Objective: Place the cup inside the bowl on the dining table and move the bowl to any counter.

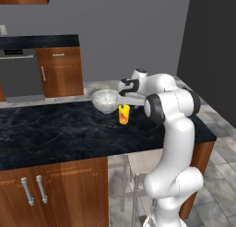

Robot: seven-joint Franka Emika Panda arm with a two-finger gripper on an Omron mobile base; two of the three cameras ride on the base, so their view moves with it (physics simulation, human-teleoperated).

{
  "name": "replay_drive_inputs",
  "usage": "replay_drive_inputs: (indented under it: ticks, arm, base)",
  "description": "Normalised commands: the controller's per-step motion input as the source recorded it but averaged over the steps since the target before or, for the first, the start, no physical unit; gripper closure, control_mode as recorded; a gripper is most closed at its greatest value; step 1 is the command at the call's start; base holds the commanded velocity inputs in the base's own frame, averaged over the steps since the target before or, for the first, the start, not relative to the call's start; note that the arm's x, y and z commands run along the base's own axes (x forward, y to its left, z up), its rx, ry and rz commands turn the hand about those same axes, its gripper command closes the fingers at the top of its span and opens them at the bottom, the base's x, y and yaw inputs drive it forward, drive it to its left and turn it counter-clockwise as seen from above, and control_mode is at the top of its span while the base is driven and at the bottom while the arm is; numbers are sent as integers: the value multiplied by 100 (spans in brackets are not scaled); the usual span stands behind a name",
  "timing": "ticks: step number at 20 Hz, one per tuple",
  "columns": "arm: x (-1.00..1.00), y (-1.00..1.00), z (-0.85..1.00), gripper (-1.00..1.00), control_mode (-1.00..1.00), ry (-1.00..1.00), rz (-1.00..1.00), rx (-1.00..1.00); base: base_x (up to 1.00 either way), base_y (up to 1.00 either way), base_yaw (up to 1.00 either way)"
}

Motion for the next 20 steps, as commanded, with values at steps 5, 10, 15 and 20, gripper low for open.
replay_drive_inputs:
  ticks: [5, 10, 15, 20]
  arm:
    - [10, 0, -12, -100, -100, 1, 0, 0]
    - [9, 0, -15, -100, -100, 1, 0, 0]
    - [8, 0, -17, -100, -100, 0, 0, 0]
    - [2, 0, -8, -100, -100, 0, 0, 0]
  base:
    - [0, 0, 0]
    - [0, 0, 0]
    - [0, 0, 0]
    - [0, 0, 0]
